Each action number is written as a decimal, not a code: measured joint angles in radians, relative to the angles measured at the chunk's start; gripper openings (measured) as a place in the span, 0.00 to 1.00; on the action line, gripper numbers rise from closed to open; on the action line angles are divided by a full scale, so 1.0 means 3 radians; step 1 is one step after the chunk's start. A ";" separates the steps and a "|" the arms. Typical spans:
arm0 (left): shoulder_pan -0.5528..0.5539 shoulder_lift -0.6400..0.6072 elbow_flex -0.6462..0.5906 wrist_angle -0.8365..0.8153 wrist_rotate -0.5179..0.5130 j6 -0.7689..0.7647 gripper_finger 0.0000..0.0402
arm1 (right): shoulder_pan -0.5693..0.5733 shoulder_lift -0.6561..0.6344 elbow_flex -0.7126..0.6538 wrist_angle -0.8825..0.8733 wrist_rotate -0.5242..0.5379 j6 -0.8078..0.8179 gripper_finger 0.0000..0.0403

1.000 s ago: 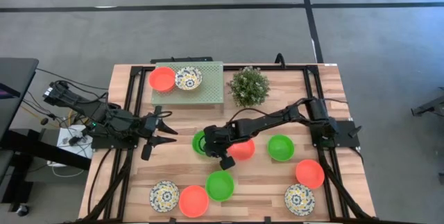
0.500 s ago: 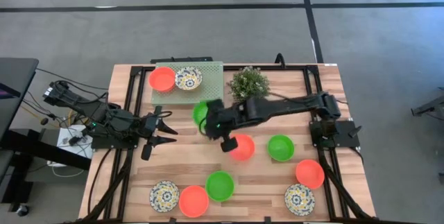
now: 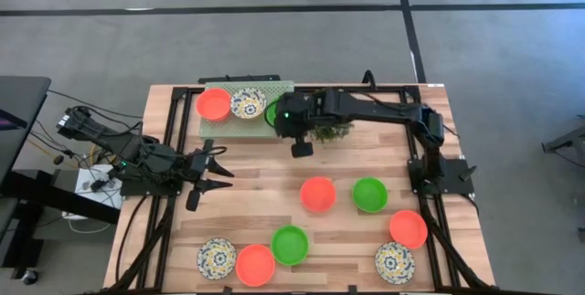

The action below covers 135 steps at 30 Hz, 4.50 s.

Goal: Pick & Place Mini bowls
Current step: Put the top left green bowl on the shelf, then stack the orange bowl on top of the orange bowl on the shelf

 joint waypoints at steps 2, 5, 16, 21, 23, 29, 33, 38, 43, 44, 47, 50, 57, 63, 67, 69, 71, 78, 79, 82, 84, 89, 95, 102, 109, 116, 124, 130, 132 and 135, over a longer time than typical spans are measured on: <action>0.0000 0.0001 0.0000 0.0000 0.0001 0.0004 0.28 | -0.0063 0.0027 0.0020 0.0119 -0.0003 -0.0073 0.00; 0.0001 0.0001 0.0000 0.0000 -0.0001 0.0005 0.28 | -0.0162 0.0056 0.0004 0.0063 -0.0013 -0.0097 0.00; -0.0001 0.0000 0.0000 0.0001 0.0000 0.0004 0.28 | -0.0341 0.0067 0.0010 0.0256 -0.0159 -0.0183 0.00; -0.0001 0.0000 0.0000 0.0001 0.0000 0.0004 0.28 | -0.0361 0.0069 0.0010 0.0218 -0.0331 -0.0156 0.00; -0.0001 0.0000 0.0000 0.0001 -0.0001 0.0004 0.28 | -0.0361 0.0069 0.0010 0.0223 -0.0331 -0.0156 0.00; -0.0001 0.0000 0.0000 0.0001 0.0000 0.0004 0.28 | -0.0384 0.0069 0.0010 0.0226 -0.0351 -0.0137 0.00; 0.0000 0.0000 0.0000 0.0001 0.0001 0.0003 0.28 | -0.0436 0.0070 0.0010 0.0230 -0.0355 -0.0118 0.00; 0.0000 0.0000 0.0000 0.0001 0.0001 0.0003 0.28 | -0.0515 0.0070 0.0010 0.0230 -0.0565 -0.0034 0.00; 0.0000 0.0000 0.0000 0.0002 -0.0001 0.0003 0.28 | -0.0525 0.0070 0.0010 0.0232 -0.0618 -0.0049 0.00; 0.0000 0.0000 0.0000 0.0001 -0.0001 0.0003 0.28 | -0.0525 0.0070 0.0010 0.0232 -0.0618 -0.0050 0.00; 0.0001 0.0000 0.0000 0.0001 0.0000 0.0003 0.28 | -0.0525 0.0071 0.0010 0.0230 -0.0618 -0.0058 0.00; 0.0000 0.0000 0.0000 0.0002 0.0000 0.0003 0.28 | -0.0527 0.0071 0.0010 0.0232 -0.0618 -0.0061 0.00; 0.0000 0.0000 0.0000 0.0003 0.0000 0.0002 0.28 | -0.0534 0.0074 0.0008 0.0218 -0.0617 0.0006 0.00; 0.0001 0.0001 0.0000 0.0004 -0.0001 -0.0010 0.28 | -0.0550 0.0197 -0.0090 0.0336 -0.0601 -0.0052 0.00; 0.0001 0.0001 0.0000 0.0004 0.0000 -0.0011 0.28 | -0.0539 0.0225 -0.0097 0.0369 -0.0536 -0.0097 0.00; 0.0001 0.0000 0.0000 0.0004 -0.0001 -0.0010 0.28 | -0.0523 0.0227 -0.0099 0.0406 -0.0526 -0.0130 0.00; 0.0001 0.0001 0.0000 0.0004 -0.0001 -0.0010 0.28 | -0.0529 0.0217 -0.0105 0.0428 -0.0523 -0.0146 0.00; 0.0001 0.0000 0.0000 0.0004 -0.0001 0.0002 0.28 | -0.0579 0.0216 -0.0107 0.0469 -0.0533 -0.0147 0.02; 0.0001 0.0000 0.0000 0.0004 -0.0001 0.0002 0.28 | -0.0579 0.0216 -0.0109 0.0476 -0.0536 -0.0147 0.02; 0.0001 0.0000 0.0000 0.0004 -0.0001 0.0003 0.28 | -0.0578 0.0216 -0.0111 0.0491 -0.0535 -0.0144 0.04; 0.0001 0.0000 0.0000 0.0004 -0.0001 0.0003 0.28 | -0.0565 0.0216 -0.0111 0.0468 -0.0531 -0.0144 0.05; 0.0001 0.0000 0.0000 0.0004 -0.0001 -0.0081 0.28 | -0.0516 0.0216 -0.0112 0.0429 -0.0528 -0.0118 0.11; 0.0001 0.0004 0.0000 0.0003 0.0114 -0.0319 0.28 | -0.0429 0.0216 -0.0042 0.0428 -0.0368 -0.0094 0.19; 0.0001 0.0271 0.0000 0.0005 0.0255 -0.0543 0.28 | -0.0318 0.0216 -0.0036 0.0420 -0.0001 -0.0084 0.27; -0.0113 0.1042 -0.0001 0.0182 0.0571 -0.0660 0.28 | -0.0059 0.0216 -0.0036 0.0352 0.0424 -0.0096 0.32; -0.0381 0.1655 -0.0001 0.0686 0.0648 -0.0876 0.28 | 0.0269 0.0164 0.0209 0.0023 0.0955 -0.0173 0.33; -0.0414 0.2261 -0.0001 0.0942 0.0769 -0.1394 0.28 | 0.0633 0.0151 0.0756 -0.0216 0.1288 -0.0146 0.32; -0.0553 0.2575 -0.0001 0.1371 0.0946 -0.1466 0.28 | 0.0819 0.0146 0.1032 -0.0301 0.1518 -0.0145 0.32; -0.0598 0.2660 -0.0001 0.1439 0.0941 -0.1521 0.28 | 0.0856 0.0147 0.1070 -0.0315 0.1518 -0.0097 0.32; -0.0658 0.2782 -0.0001 0.1439 0.0932 -0.1543 0.28 | 0.0900 0.0151 0.1089 -0.0318 0.1517 0.0018 0.32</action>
